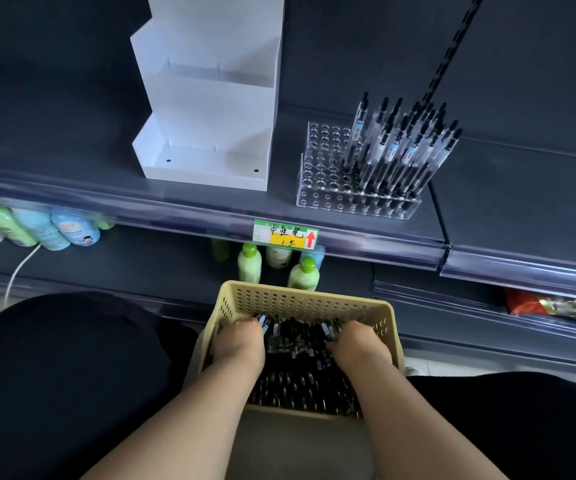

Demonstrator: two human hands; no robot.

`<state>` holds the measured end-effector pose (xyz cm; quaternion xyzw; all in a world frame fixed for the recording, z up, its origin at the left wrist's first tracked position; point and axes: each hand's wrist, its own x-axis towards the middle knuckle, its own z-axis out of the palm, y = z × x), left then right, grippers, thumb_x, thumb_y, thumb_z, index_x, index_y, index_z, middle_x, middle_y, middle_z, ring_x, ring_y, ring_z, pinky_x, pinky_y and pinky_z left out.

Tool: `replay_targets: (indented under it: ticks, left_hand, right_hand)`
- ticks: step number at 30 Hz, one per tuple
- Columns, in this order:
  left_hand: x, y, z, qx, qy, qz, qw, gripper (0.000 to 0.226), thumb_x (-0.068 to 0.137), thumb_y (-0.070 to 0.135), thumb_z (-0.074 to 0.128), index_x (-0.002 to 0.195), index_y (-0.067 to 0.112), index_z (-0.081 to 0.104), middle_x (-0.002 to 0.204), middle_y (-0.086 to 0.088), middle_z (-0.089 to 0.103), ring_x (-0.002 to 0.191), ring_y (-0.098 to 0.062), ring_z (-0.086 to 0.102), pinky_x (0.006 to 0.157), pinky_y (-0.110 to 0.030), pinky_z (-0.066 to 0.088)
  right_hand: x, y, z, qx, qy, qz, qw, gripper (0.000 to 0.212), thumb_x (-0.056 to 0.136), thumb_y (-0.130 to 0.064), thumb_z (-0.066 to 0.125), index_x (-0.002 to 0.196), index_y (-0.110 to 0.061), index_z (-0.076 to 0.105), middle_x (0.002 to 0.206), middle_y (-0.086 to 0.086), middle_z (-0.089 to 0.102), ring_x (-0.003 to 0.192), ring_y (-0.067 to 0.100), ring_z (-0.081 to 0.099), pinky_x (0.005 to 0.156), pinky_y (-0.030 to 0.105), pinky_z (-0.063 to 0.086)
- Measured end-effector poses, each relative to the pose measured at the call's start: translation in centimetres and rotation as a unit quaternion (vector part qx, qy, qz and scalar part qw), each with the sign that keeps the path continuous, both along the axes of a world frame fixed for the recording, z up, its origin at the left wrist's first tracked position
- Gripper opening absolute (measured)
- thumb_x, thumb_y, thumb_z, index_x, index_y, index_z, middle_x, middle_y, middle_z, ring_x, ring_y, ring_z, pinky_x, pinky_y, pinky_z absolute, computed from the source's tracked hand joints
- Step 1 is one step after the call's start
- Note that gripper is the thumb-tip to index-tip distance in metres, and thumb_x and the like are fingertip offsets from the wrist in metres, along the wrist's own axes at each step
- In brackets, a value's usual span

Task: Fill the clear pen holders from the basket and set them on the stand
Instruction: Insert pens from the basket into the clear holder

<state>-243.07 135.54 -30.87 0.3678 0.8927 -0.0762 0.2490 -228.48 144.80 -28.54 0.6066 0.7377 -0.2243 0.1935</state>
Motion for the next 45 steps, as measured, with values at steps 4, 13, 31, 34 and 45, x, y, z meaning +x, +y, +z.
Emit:
replay_targets:
  ticks: [4, 13, 31, 34, 45]
  left_hand:
    - [0.1, -0.5, 0.6, 0.005, -0.018, 0.037, 0.999, 0.024, 0.095, 0.011, 0.046, 0.115, 0.016, 0.058, 0.118, -0.006, 0.061, 0.111, -0.025, 0.056, 0.085, -0.033, 0.046]
    - [0.1, -3.1, 2.7, 0.196, -0.152, 0.133, 0.96, 0.018, 0.091, 0.026, 0.057, 0.107, 0.02, 0.065, 0.108, -0.001, 0.066, 0.099, -0.02, 0.06, 0.082, -0.022, 0.046]
    - [1.9, -3.0, 12.0, 0.484, -0.29, 0.113, 0.818, 0.023, 0.085, 0.031, 0.064, 0.087, 0.044, 0.046, 0.094, 0.018, 0.065, 0.079, 0.005, 0.063, 0.069, -0.021, 0.053]
    - [2.1, -2.1, 14.1, 0.527, -0.282, 0.081, 0.798, 0.015, 0.087, 0.027, 0.062, 0.087, 0.038, 0.051, 0.092, 0.019, 0.062, 0.079, 0.011, 0.06, 0.065, -0.01, 0.044]
    - [-1.4, 5.2, 21.4, 0.638, -0.279, -0.014, 0.717, 0.042, 0.082, 0.006, 0.064, 0.093, 0.043, 0.045, 0.091, 0.018, 0.066, 0.081, -0.004, 0.068, 0.066, -0.017, 0.054]
  right_hand:
    - [-0.1, -0.5, 0.6, 0.006, -0.043, 0.039, 0.998, 0.031, 0.086, -0.009, 0.056, 0.117, -0.011, 0.058, 0.114, 0.007, 0.062, 0.103, 0.027, 0.06, 0.074, 0.035, 0.047]
    - [1.0, -1.7, 1.7, 0.021, -0.101, 0.08, 0.991, 0.038, 0.085, -0.007, 0.054, 0.122, -0.016, 0.056, 0.123, 0.004, 0.058, 0.111, 0.025, 0.057, 0.08, 0.033, 0.047]
    - [1.1, -3.8, 12.1, 0.104, 0.388, 0.037, 0.915, 0.016, 0.084, -0.02, 0.05, 0.094, -0.022, 0.038, 0.078, 0.002, 0.061, 0.069, 0.028, 0.06, 0.066, 0.044, 0.052]
    - [0.8, -3.5, 13.8, 0.104, 0.464, -0.001, 0.88, 0.01, 0.093, -0.024, 0.045, 0.088, -0.016, 0.041, 0.08, 0.006, 0.067, 0.07, 0.03, 0.065, 0.063, 0.045, 0.053]
    - [-0.8, 3.8, 23.4, 0.263, 0.609, 0.018, 0.748, 0.033, 0.088, -0.011, 0.055, 0.089, -0.039, 0.036, 0.078, 0.0, 0.068, 0.06, 0.012, 0.068, 0.053, 0.037, 0.053]
